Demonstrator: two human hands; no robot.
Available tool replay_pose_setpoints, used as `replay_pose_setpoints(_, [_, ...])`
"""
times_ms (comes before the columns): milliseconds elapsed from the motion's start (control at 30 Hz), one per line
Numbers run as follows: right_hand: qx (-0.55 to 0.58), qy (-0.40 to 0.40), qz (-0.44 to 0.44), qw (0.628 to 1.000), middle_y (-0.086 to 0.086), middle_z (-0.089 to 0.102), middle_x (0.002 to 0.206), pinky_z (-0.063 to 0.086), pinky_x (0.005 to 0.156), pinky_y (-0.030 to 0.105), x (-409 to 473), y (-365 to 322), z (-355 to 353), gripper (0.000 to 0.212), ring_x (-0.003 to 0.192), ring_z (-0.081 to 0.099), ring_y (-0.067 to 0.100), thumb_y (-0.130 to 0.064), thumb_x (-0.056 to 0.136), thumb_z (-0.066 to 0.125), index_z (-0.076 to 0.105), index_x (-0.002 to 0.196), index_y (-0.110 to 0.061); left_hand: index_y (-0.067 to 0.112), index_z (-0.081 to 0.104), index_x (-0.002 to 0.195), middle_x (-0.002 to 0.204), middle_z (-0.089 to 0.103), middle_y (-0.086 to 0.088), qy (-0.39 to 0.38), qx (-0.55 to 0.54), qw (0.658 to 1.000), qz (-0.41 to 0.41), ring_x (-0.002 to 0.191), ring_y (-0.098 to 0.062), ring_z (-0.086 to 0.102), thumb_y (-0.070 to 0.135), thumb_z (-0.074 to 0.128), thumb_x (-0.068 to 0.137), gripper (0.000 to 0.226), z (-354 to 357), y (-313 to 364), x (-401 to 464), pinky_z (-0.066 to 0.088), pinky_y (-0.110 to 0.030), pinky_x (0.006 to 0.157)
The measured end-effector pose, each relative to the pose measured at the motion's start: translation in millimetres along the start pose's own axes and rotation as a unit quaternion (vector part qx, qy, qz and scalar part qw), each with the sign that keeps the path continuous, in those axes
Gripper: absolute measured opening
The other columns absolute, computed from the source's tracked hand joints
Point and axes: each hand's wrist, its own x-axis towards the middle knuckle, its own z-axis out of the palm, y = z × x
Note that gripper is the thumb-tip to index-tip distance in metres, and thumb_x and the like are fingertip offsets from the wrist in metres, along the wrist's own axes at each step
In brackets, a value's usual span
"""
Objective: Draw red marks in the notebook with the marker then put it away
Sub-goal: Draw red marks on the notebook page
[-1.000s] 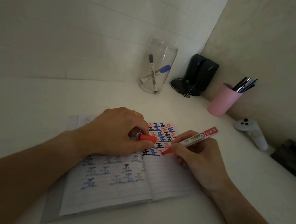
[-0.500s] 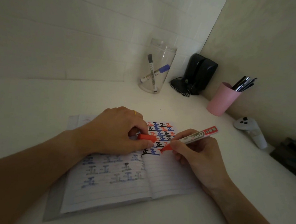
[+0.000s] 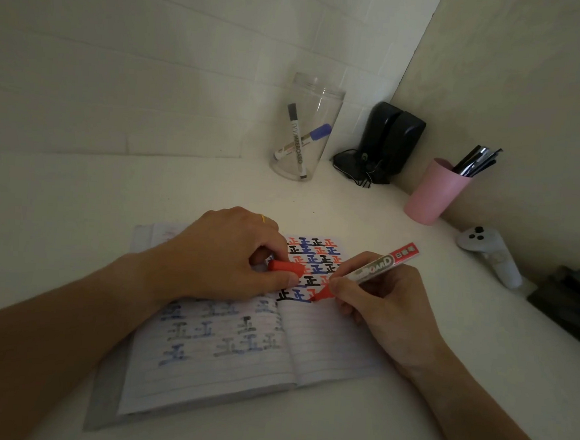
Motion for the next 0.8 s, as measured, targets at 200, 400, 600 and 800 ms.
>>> replay_pose_setpoints(200, [-0.021, 0.047, 0.009, 0.999, -0.006, 0.068, 0.057, 0.047, 0.054, 0.018, 1, 1, 1, 0.014, 0.051, 0.059, 0.003, 0.008, 0.079, 0.072, 0.071, 0.073, -0.004, 0.037, 0.069, 0.087, 0.068, 0.052, 0.021, 0.006, -0.008, 1.000, 0.003, 0.066, 0.000, 0.053, 0.071, 0.054, 0.082, 0.037, 0, -1, -1, 0.036, -0.026, 0.057])
replay_pose_setpoints(400, [-0.035, 0.074, 0.016, 0.996, -0.005, 0.066, 0.054, 0.046, 0.050, 0.018, 3, 0, 3, 0.002, 0.049, 0.056, 0.004, -0.010, 0.067, 0.070, 0.069, 0.067, -0.008, 0.038, 0.071, 0.090, 0.067, 0.052, 0.023, 0.011, -0.009, 1.000, 0.007, 0.069, 0.001, 0.054, 0.073, 0.053, 0.081, 0.040, 1, -2, 0, 0.033, -0.023, 0.056])
replay_pose_setpoints(600, [0.113, 0.145, 0.107, 0.977, 0.001, 0.058, 0.054, 0.038, 0.040, 0.021, 13, -14, -9, 0.017, 0.046, 0.048, 0.012, -0.008, 0.084, 0.073, 0.076, 0.070, -0.015, 0.035, 0.072, 0.090, 0.069, 0.057, 0.017, 0.011, -0.019, 1.000, -0.001, 0.066, -0.001, 0.054, 0.070, 0.053, 0.084, 0.040, 0, 0, -2, 0.036, -0.024, 0.058])
replay_pose_setpoints(800, [0.226, 0.168, 0.129, 0.951, 0.004, 0.068, 0.063, 0.047, 0.048, 0.023, 54, -27, -5, 0.014, 0.054, 0.059, 0.013, -0.010, 0.088, 0.069, 0.078, 0.096, -0.004, 0.034, 0.070, 0.110, 0.080, 0.058, 0.019, 0.010, -0.010, 1.000, -0.018, 0.072, -0.003, 0.054, 0.061, 0.049, 0.091, 0.039, -1, 0, -3, 0.042, -0.025, 0.066])
